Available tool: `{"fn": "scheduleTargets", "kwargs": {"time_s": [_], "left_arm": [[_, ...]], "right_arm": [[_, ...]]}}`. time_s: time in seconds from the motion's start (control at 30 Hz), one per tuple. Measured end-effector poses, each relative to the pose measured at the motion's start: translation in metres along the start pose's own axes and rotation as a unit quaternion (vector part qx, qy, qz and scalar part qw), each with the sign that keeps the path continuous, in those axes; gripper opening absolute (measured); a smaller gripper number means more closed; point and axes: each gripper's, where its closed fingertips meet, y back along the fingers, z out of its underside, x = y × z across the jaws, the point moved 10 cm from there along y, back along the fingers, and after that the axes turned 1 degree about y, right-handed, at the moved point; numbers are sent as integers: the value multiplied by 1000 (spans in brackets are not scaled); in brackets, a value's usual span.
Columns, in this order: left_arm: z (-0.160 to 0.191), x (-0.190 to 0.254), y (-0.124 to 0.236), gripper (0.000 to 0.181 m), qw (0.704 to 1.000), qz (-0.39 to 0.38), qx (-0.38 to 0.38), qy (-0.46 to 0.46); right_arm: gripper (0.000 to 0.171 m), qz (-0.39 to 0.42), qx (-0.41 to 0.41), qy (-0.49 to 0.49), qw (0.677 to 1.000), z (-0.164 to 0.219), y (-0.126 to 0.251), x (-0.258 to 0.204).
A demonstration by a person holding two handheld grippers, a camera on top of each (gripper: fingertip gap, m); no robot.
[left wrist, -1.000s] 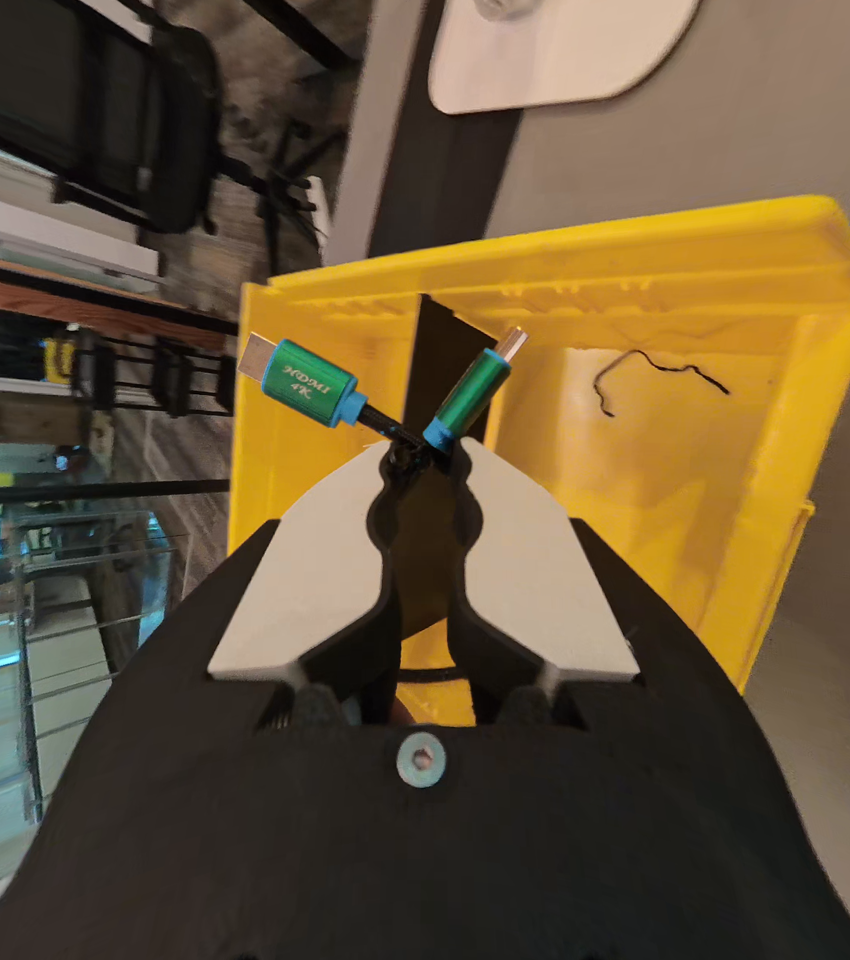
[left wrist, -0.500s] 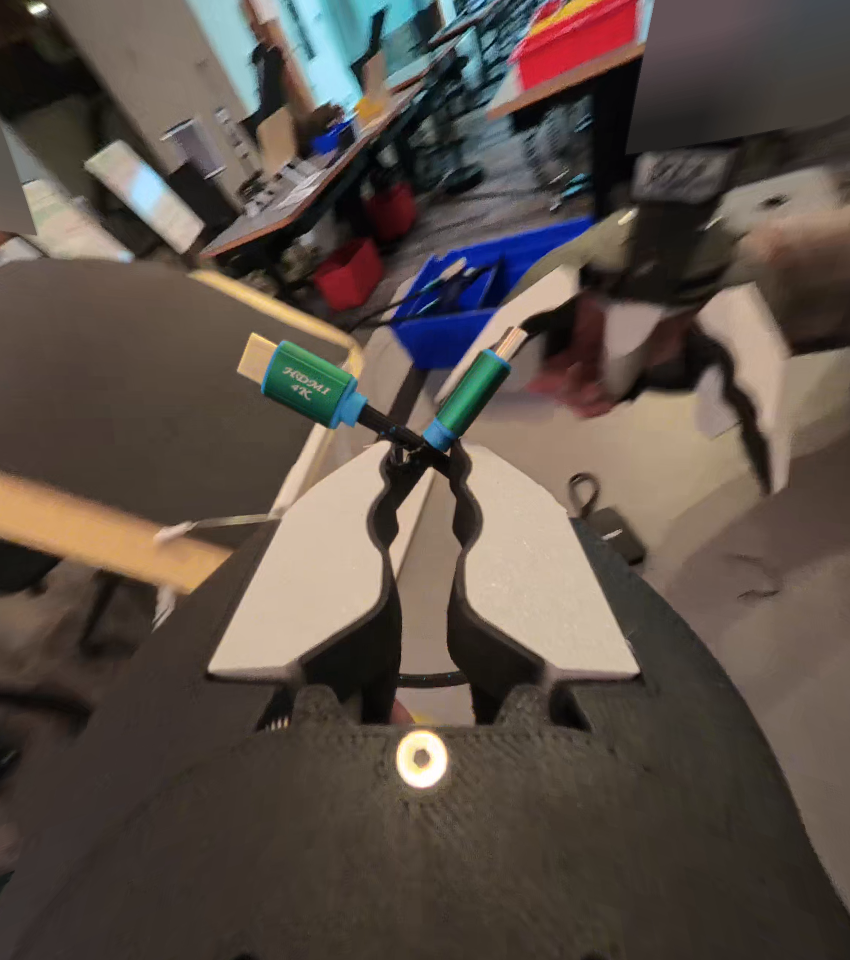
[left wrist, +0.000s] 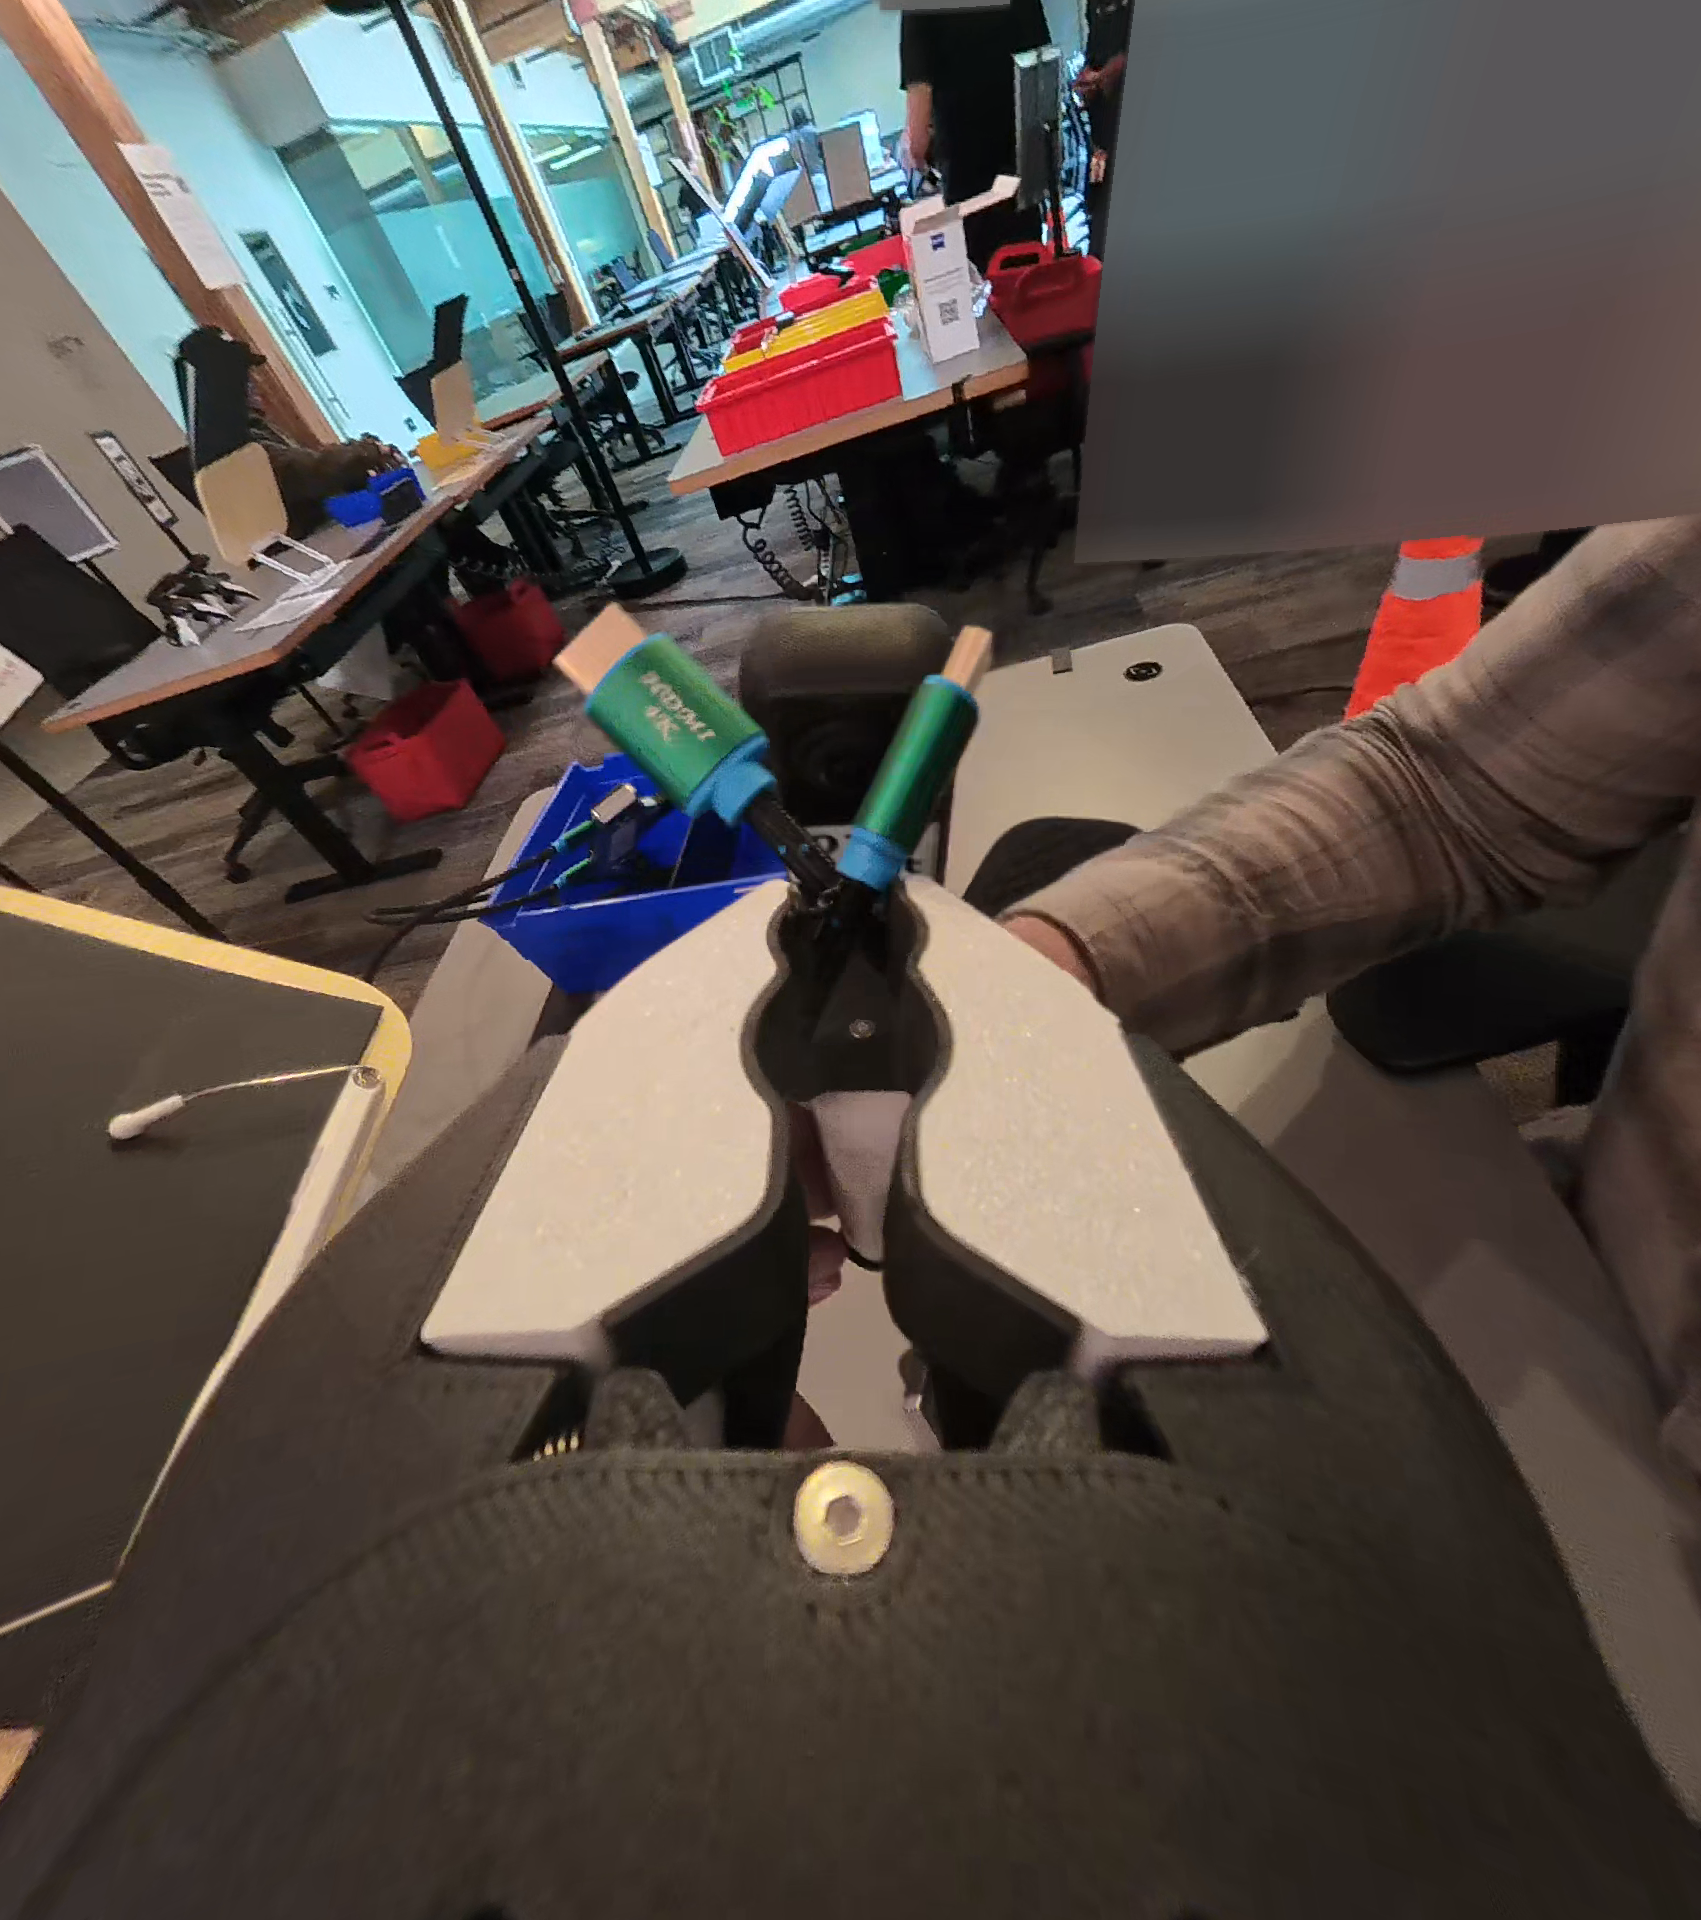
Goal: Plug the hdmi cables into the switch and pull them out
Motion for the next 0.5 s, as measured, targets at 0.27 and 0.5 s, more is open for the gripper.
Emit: {"fn": "scheduleTargets", "kwargs": {"time_s": [0.27,0.5], "left_arm": [[-4,-16,-1,9,998,-51,36,28],[12,-33,10,11,985,-71,108,115]], "right_arm": [[5,41,12,2,999,3,15,3],[2,69,-34,-59,995,2,29,9]]}}
